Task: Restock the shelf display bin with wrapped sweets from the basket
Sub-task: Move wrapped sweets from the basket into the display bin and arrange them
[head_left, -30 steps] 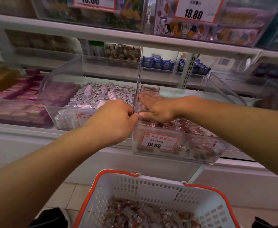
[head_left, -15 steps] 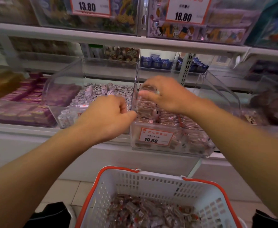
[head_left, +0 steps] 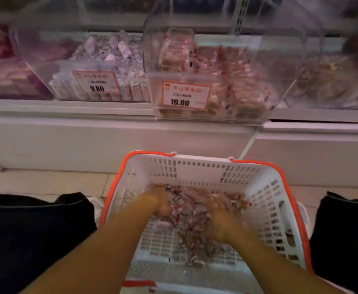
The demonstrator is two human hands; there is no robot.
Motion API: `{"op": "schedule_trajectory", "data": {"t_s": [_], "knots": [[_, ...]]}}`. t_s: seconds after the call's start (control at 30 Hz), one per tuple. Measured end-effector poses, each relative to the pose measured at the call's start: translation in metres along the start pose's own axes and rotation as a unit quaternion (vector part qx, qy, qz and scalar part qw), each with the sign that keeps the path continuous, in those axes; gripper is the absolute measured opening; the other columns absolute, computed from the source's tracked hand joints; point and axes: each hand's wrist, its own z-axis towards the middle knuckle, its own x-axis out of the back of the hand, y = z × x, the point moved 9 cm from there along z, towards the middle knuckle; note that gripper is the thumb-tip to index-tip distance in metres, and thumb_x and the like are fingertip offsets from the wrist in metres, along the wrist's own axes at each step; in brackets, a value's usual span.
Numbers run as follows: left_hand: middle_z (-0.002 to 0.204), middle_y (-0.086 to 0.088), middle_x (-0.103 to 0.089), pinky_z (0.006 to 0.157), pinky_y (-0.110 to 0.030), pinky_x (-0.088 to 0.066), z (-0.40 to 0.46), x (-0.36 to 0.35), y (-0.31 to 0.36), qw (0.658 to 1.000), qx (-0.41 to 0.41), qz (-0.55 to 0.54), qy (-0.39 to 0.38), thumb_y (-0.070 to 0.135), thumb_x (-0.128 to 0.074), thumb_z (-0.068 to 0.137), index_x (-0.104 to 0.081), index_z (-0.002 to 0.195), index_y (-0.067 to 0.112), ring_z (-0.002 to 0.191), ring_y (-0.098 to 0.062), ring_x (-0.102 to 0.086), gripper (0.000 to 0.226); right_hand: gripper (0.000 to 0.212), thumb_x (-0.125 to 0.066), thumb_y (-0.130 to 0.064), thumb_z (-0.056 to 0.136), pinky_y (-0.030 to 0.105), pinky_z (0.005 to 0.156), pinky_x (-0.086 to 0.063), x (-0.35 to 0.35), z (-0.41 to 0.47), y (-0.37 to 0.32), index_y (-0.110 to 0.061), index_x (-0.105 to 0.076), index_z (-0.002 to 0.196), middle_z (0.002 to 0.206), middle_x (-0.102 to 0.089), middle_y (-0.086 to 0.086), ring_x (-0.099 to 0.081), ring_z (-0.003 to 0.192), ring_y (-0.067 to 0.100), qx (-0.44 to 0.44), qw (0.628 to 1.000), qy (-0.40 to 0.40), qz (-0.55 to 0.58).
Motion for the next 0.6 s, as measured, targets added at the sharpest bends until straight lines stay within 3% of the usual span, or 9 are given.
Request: {"op": "schedule_trajectory", "data": {"t_s": [0.07, 0.13, 0.2, 0.3, 0.43, 0.5, 0.6], "knots": [[0.157, -0.015, -0.028, 0.110, -0.044, -0.038, 0.017, -0.042, -0.004, 0.992, 0.042, -0.118, 0.016, 0.042, -0.064, 0.089, -0.021, 0.153, 0.015, 0.137, -0.035, -0.038, 0.082, 0.114, -0.078, -0.032, 0.074, 0.042, 0.112, -0.036, -0.028, -0.001, 0.036, -0.037, 0.002, 0.156, 0.164, 0.004, 0.006, -0.024, 0.146, 0.034, -0.066, 0.997, -0.035, 0.003], [0.162, -0.019, -0.004, 0.108, -0.043, -0.039, 0.028, -0.082, -0.002, 0.976, 0.094, -0.197, -0.001, 0.039, -0.068, 0.088, 0.005, 0.156, 0.021, 0.141, -0.038, -0.031, 0.102, 0.123, -0.085, -0.031, 0.068, 0.043, 0.109, -0.040, -0.035, 0.005, 0.053, -0.034, 0.001, 0.156, 0.162, -0.006, 0.009, -0.030, 0.143, 0.034, -0.105, 0.992, -0.055, 0.045], [0.162, -0.023, 0.000, 0.103, -0.041, -0.044, 0.038, -0.111, 0.008, 0.958, 0.108, -0.266, -0.026, 0.031, -0.071, 0.087, 0.013, 0.155, 0.026, 0.137, -0.043, -0.036, 0.108, 0.135, -0.091, -0.025, 0.064, 0.047, 0.104, -0.046, -0.035, 0.012, 0.063, -0.037, 0.007, 0.155, 0.162, -0.012, 0.011, -0.038, 0.138, 0.037, -0.144, 0.981, -0.062, 0.116], [0.159, -0.024, -0.007, 0.112, -0.043, -0.036, 0.049, -0.123, 0.012, 0.935, 0.108, -0.337, 0.029, 0.034, -0.074, 0.085, 0.000, 0.155, 0.026, 0.139, -0.042, -0.031, 0.102, 0.145, -0.096, -0.029, 0.057, 0.045, 0.101, -0.047, -0.039, 0.027, 0.060, -0.037, 0.010, 0.155, 0.164, -0.011, 0.010, -0.040, 0.138, 0.038, -0.154, 0.972, -0.068, 0.165], [0.145, -0.020, -0.043, 0.106, -0.048, -0.042, 0.063, -0.125, 0.001, 0.869, 0.165, -0.457, 0.098, 0.052, -0.065, 0.086, -0.027, 0.147, 0.009, 0.129, -0.039, -0.047, 0.084, 0.148, -0.096, -0.039, 0.053, 0.047, 0.101, -0.048, -0.065, 0.036, 0.052, -0.040, 0.013, 0.154, 0.165, 0.012, 0.007, -0.033, 0.142, 0.041, -0.163, 0.972, -0.111, 0.129], [0.130, -0.022, -0.058, 0.098, -0.046, -0.047, 0.071, -0.128, -0.008, 0.832, 0.209, -0.501, 0.113, 0.052, -0.061, 0.089, -0.045, 0.134, 0.003, 0.116, -0.039, -0.057, 0.069, 0.145, -0.096, -0.031, 0.058, 0.044, 0.090, -0.055, -0.075, 0.040, 0.047, -0.040, 0.012, 0.154, 0.163, 0.018, 0.008, -0.043, 0.134, 0.043, -0.176, 0.973, -0.102, 0.107], [0.114, -0.020, -0.065, 0.085, -0.038, -0.047, 0.077, -0.131, -0.015, 0.817, 0.232, -0.512, 0.130, 0.039, -0.067, 0.090, -0.056, 0.118, 0.000, 0.106, -0.036, -0.061, 0.049, 0.126, -0.089, -0.016, 0.068, 0.033, 0.061, -0.055, -0.078, 0.047, 0.039, -0.037, 0.000, 0.155, 0.163, 0.005, 0.012, -0.060, 0.111, 0.041, -0.174, 0.978, -0.058, 0.099]]}}
